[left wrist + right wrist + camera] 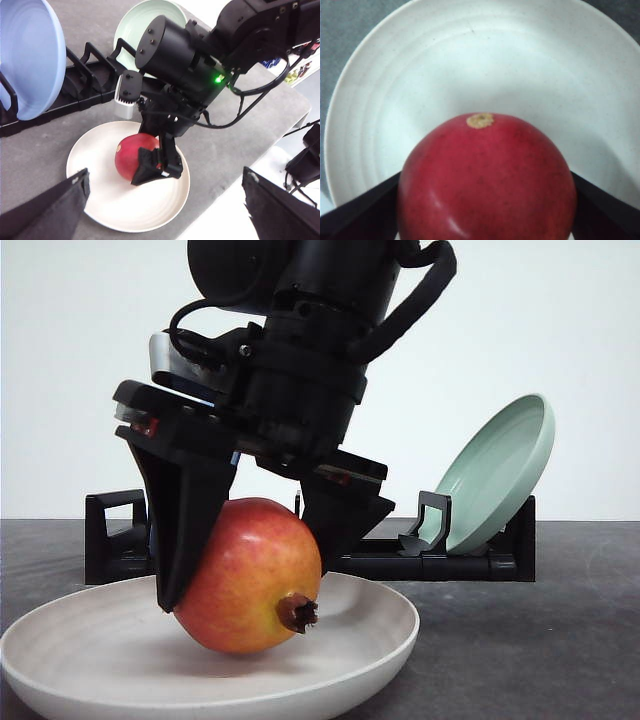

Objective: Place pomegranate in white plate

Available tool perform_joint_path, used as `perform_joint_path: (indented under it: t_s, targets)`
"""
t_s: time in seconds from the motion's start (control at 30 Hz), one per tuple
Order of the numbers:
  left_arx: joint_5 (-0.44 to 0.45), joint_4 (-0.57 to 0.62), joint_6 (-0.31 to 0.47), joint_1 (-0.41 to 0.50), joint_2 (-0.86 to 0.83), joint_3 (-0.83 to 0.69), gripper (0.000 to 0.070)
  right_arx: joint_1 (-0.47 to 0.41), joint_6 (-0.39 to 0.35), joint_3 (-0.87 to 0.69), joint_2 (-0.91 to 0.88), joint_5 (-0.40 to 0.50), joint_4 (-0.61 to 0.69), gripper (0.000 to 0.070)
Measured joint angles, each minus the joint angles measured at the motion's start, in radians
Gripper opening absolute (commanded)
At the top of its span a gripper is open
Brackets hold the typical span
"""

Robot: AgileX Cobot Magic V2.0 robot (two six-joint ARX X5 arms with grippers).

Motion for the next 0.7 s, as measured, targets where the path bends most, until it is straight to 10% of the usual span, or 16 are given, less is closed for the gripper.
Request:
perform_joint_path:
  t_s: [0.17,0.33,0.7]
  targets:
    - [0.000,-0.008,0.000,0.000,0.000,0.000,0.0592,-0.003,0.000,0.000,0.013,0.000,-0.014,0.0518]
    - [0.000,-0.020,0.000,0.000,0.000,0.000,0.0592,-0.004,0.000,0.000,0.014,-0.001,-0.015,0.0700]
    - [0.000,-0.020,0.000,0.000,0.000,0.000,0.0592,-0.009,0.003,0.000,0.003,-0.027,-0.019,0.0700]
